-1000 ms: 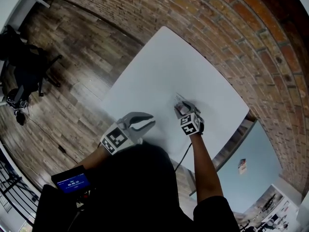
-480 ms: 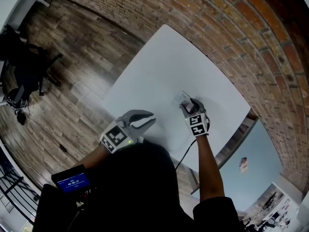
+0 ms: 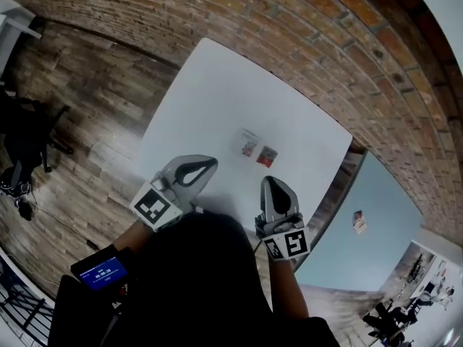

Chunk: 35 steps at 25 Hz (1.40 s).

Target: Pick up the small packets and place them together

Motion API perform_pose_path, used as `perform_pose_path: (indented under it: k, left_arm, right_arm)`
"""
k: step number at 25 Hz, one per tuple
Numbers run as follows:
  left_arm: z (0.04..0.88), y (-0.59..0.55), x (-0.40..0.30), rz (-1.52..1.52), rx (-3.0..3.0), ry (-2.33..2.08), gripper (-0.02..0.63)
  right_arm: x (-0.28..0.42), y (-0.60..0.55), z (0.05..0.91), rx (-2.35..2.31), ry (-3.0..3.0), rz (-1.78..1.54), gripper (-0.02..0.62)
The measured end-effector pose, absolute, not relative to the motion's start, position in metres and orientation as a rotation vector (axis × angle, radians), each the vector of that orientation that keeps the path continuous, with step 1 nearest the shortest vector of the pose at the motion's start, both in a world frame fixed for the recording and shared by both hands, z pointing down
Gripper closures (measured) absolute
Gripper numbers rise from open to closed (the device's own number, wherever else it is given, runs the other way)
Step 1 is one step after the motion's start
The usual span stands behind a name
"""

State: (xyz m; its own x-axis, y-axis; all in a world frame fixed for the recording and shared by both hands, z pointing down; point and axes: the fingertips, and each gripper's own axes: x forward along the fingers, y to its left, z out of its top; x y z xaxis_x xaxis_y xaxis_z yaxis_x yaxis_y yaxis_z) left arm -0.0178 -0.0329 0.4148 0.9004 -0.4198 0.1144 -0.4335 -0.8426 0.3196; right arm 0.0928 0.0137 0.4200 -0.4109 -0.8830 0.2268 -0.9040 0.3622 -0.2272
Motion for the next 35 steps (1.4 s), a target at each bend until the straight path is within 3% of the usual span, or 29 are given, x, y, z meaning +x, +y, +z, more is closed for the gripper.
perform_pose_path:
  k: [8,17,29,35]
  left_arm:
    - [0.384,-0.024,-0.010,0.006,2.826,-0.536,0.606]
    - [0.378,0.007,0.003,-0.001,2.879,-0.427,0.606]
    - [0.360,0.145,0.028,-0.031,2.966,-0.579,0.606]
    - [0.348,0.150,0.014,-0.076,2.950,-0.666,0.606]
  right_arm:
    - [0.059,0.011,0.379,1.990,-2.375,0.238,0.594]
    - [0.072,0.051,0.364,2.194,-2.247,0.168,0.594]
    - [0.092,0.167,0.355,2.090,-2.330,0.124,0.594]
    - [0.091,0.176,0.345,2.086,-2.278,0.044,0.595]
